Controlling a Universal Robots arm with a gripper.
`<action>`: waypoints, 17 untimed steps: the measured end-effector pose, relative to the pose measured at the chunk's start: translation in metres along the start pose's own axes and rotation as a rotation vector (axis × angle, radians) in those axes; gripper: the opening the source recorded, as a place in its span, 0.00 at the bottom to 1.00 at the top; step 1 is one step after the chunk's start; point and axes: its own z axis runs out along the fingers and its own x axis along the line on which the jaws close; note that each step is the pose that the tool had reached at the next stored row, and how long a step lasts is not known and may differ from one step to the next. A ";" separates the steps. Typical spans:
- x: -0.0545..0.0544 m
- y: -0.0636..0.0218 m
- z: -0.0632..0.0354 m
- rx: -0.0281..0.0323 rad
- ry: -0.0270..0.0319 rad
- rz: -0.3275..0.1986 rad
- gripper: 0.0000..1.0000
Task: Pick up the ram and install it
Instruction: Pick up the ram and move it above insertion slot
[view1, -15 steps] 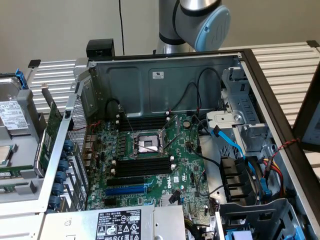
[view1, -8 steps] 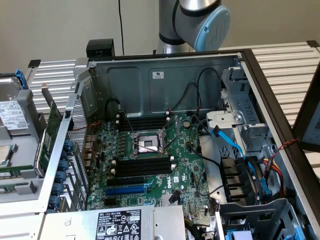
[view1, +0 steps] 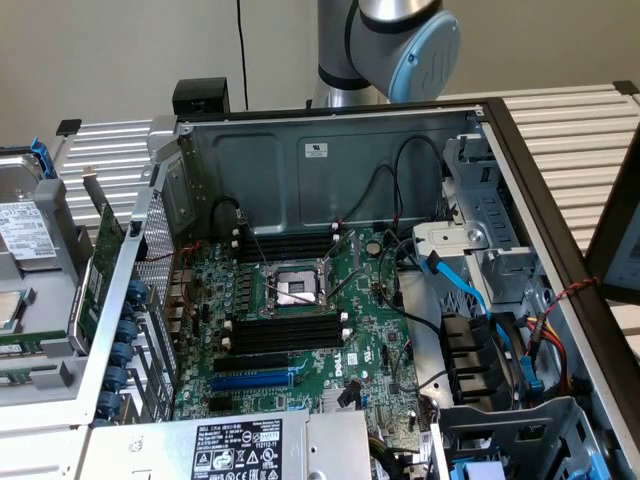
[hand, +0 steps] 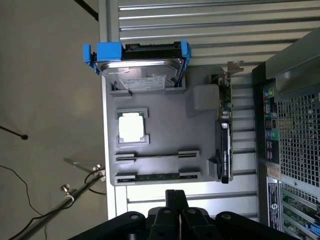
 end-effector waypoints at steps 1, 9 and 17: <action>0.000 0.0000 0.0000 0.0002 0.0004 -0.006 0.11; 0.000 0.0000 0.0007 -0.0012 0.0072 -0.150 0.11; 0.000 -0.0001 0.0018 -0.0024 0.0143 -0.296 0.11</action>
